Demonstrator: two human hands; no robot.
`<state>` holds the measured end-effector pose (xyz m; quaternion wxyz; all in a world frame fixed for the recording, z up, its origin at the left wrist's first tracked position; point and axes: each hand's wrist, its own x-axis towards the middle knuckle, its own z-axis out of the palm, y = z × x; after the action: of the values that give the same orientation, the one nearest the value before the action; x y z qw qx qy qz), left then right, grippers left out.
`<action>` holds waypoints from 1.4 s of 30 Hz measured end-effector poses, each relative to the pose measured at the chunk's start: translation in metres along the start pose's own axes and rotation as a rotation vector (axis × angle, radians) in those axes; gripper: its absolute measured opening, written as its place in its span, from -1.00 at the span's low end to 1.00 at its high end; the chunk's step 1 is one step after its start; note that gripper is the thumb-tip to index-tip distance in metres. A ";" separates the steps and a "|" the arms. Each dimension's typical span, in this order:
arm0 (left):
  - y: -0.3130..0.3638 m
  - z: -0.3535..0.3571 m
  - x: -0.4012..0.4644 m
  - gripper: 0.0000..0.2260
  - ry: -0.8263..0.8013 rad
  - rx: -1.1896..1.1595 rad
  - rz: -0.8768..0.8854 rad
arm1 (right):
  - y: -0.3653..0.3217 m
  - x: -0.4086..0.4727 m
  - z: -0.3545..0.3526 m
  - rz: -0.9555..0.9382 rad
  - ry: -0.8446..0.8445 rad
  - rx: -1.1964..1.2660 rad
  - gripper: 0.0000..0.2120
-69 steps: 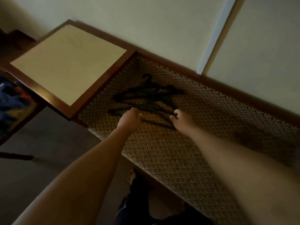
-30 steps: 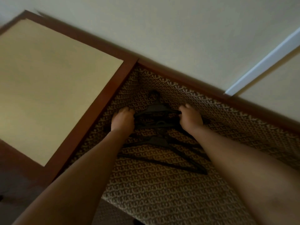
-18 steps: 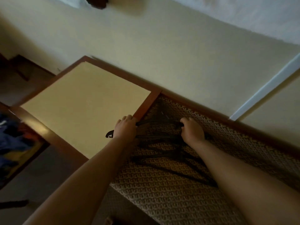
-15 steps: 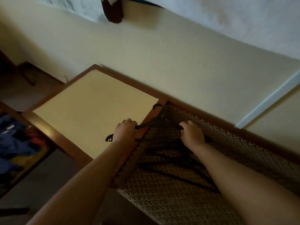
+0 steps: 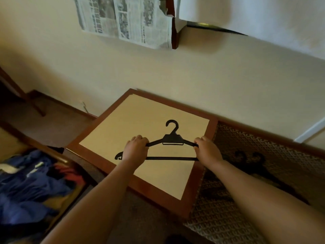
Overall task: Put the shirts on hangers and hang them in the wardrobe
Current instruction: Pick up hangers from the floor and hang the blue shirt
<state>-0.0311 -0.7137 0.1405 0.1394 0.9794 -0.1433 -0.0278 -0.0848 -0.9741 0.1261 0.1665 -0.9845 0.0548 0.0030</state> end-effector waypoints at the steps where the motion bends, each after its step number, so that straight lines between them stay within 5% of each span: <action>1: -0.009 -0.001 0.006 -0.78 0.001 -0.003 -0.003 | -0.006 0.007 0.004 0.001 0.007 -0.006 -0.86; 23: -0.089 0.046 0.277 -0.81 -0.210 0.028 0.191 | -0.020 0.213 0.087 0.351 -0.001 -0.014 -0.78; 42: -0.109 0.068 0.351 -0.66 -0.258 0.069 0.353 | -0.032 0.254 0.095 0.598 0.059 -0.079 -0.77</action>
<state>0.3278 -0.7332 0.0393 0.0888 0.9317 -0.3300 -0.1231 0.1725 -0.9399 0.0410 0.1181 -0.9302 0.3467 0.0253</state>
